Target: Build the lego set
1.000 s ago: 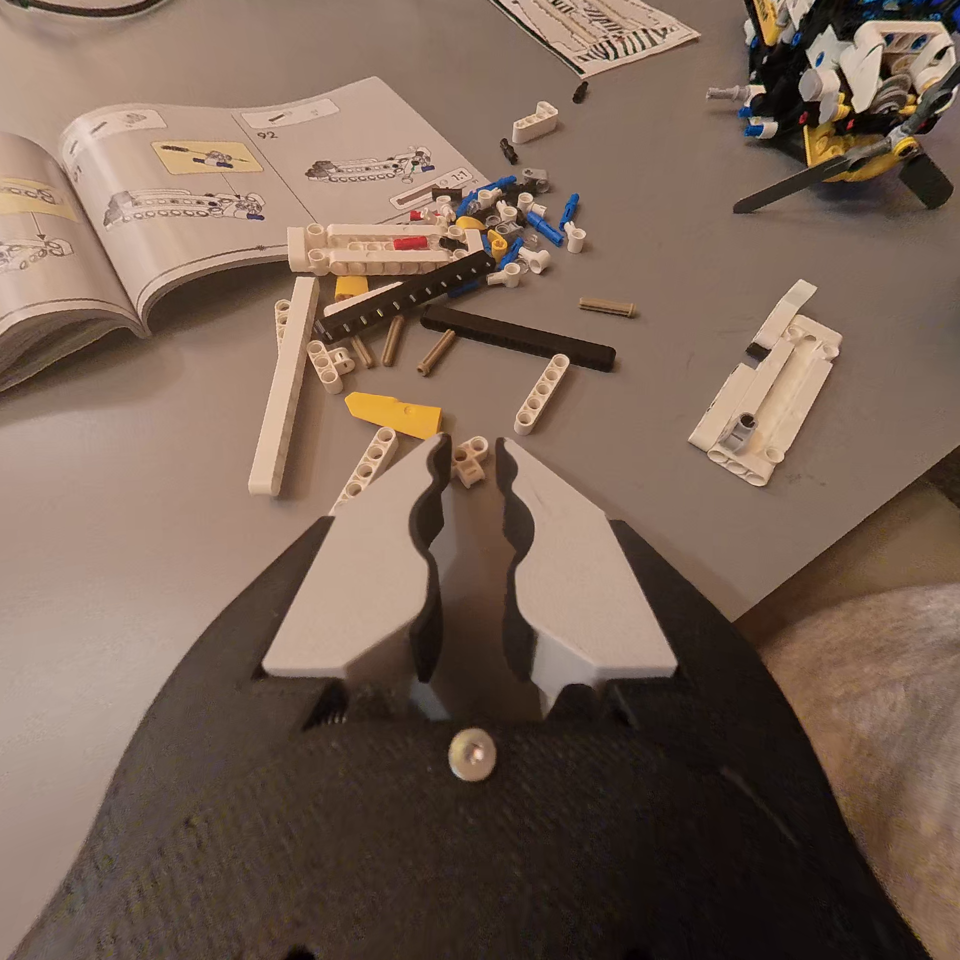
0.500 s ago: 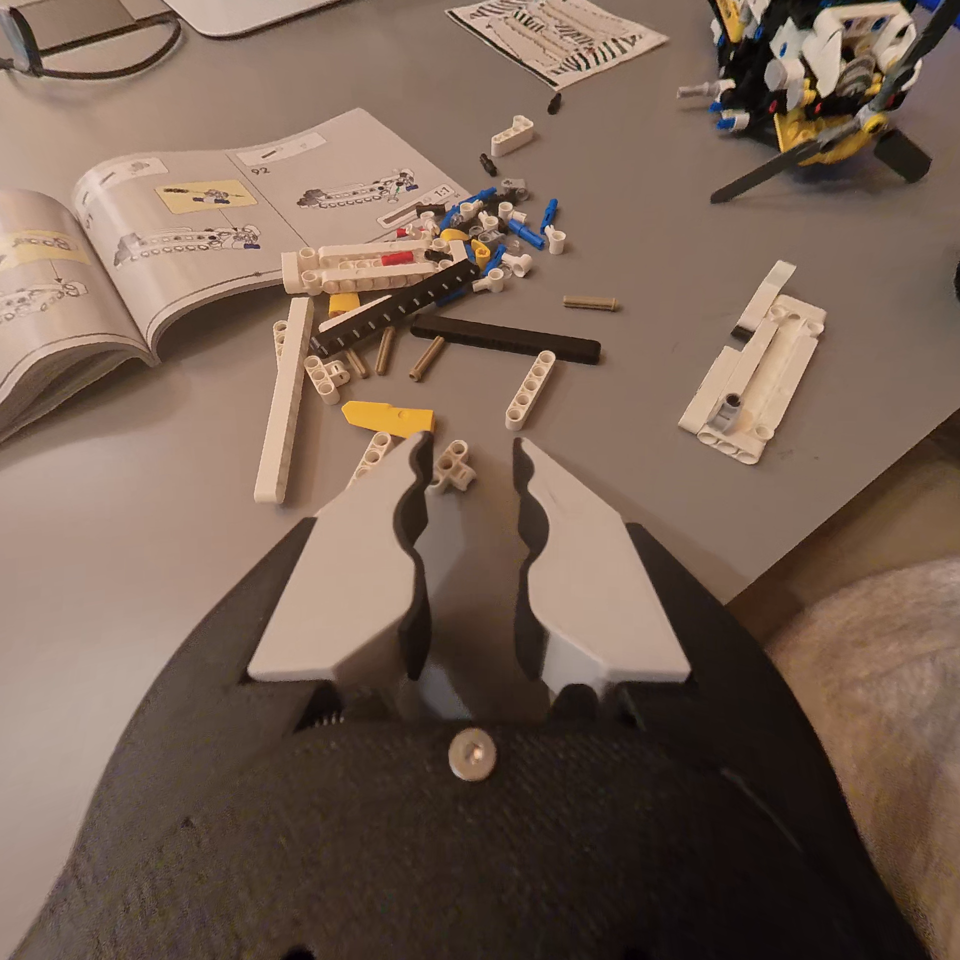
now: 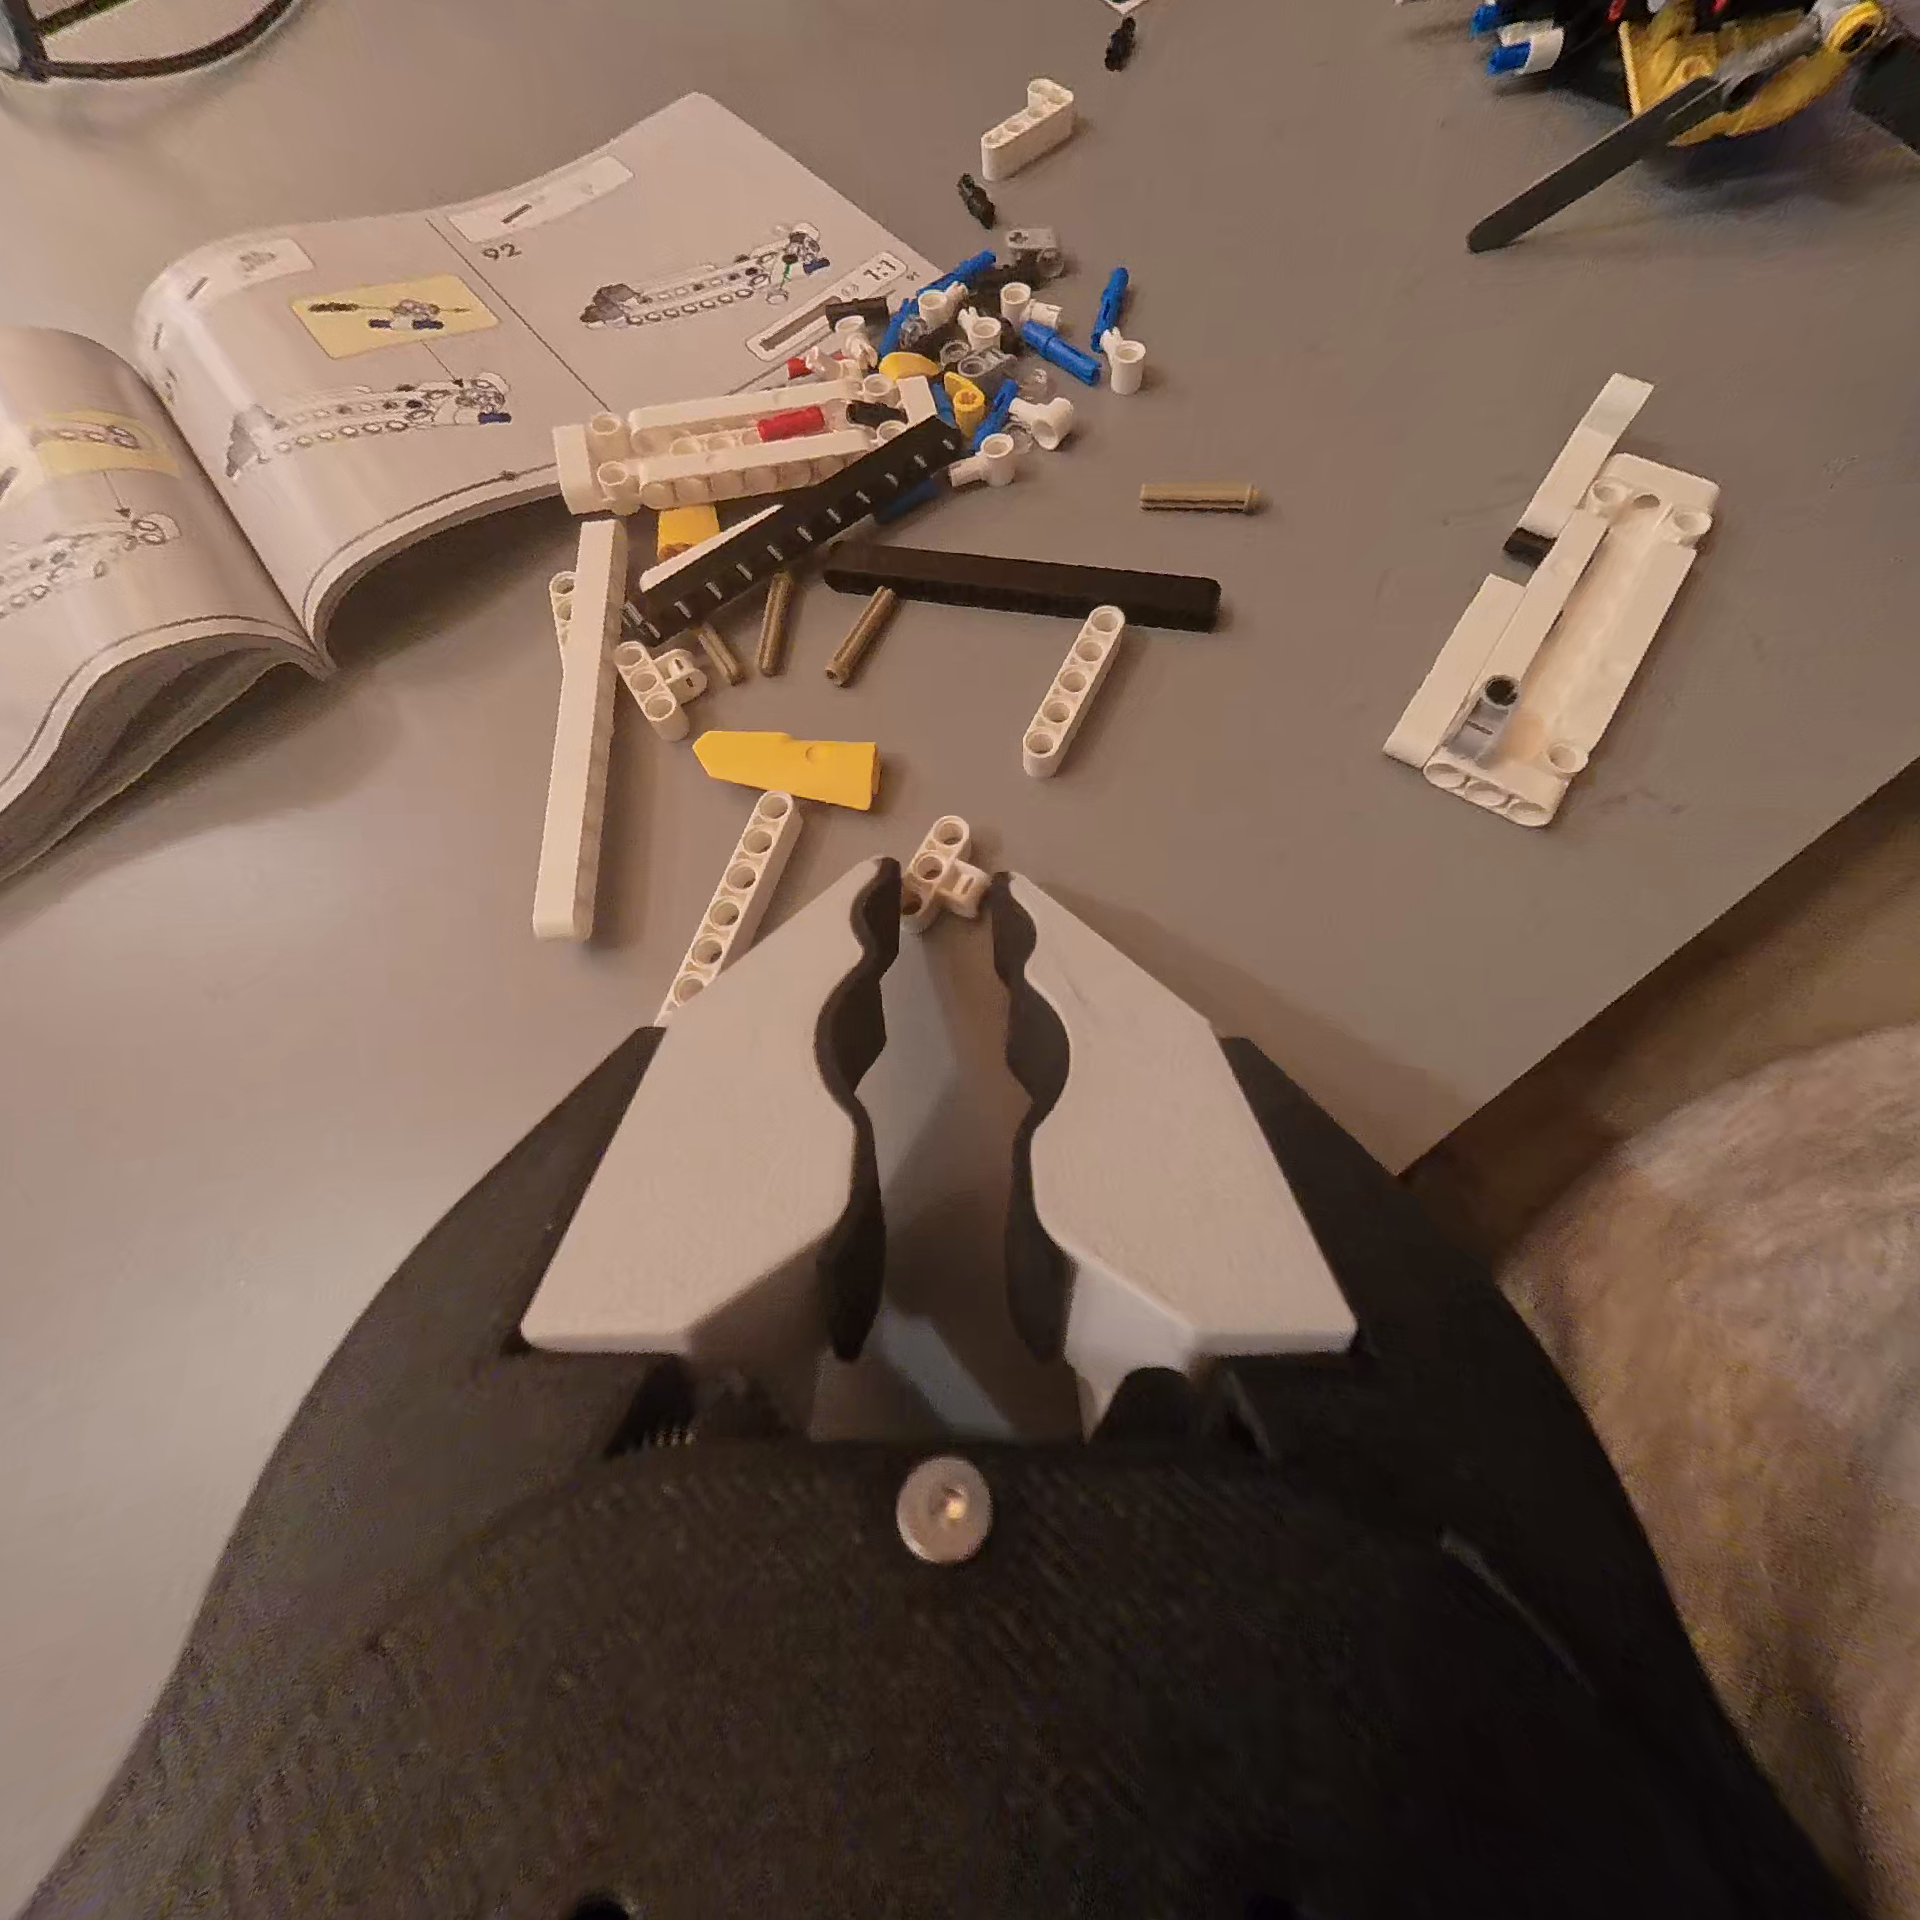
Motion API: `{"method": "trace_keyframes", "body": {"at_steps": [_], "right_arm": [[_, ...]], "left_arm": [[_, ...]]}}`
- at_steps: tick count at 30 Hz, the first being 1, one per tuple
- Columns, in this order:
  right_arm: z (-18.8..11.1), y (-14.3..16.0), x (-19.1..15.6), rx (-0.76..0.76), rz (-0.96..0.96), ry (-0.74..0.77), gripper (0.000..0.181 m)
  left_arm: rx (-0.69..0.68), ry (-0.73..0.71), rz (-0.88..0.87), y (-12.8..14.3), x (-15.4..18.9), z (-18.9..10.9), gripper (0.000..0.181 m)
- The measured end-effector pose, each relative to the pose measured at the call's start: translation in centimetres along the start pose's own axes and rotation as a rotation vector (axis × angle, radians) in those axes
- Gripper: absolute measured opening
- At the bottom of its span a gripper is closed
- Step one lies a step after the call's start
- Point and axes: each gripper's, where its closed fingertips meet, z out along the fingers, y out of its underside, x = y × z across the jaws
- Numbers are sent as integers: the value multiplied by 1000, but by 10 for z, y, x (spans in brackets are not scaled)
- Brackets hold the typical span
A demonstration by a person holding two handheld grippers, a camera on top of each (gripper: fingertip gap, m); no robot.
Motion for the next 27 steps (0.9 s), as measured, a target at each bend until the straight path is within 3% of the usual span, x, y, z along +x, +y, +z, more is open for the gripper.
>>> {"method": "trace_keyframes", "body": {"at_steps": [5, 7, 9, 15, 23, 27], "right_arm": [[0, 0, 0, 1, -3, 3, 0], [0, 0, 0, 1, -6, 5, 0], [2, -1, -2, 11, -13, -1, 0], [19, 10, -34, -90, -12, -129, 0], [22, 9, -33, -73, 10, -137, 0], [19, 5, -28, -48, 63, -130, 0]], "left_arm": [[11, 35, -11, 0, 2, -2, 15], [27, 53, -14, -3, 4, -4, 0], [45, 78, -23, -6, 7, -7, 0], [39, 97, -40, -8, 7, -9, 0], [-83, -72, -40, 11, -23, -9, 27], [-72, -27, -75, 11, -16, -4, 9]]}}
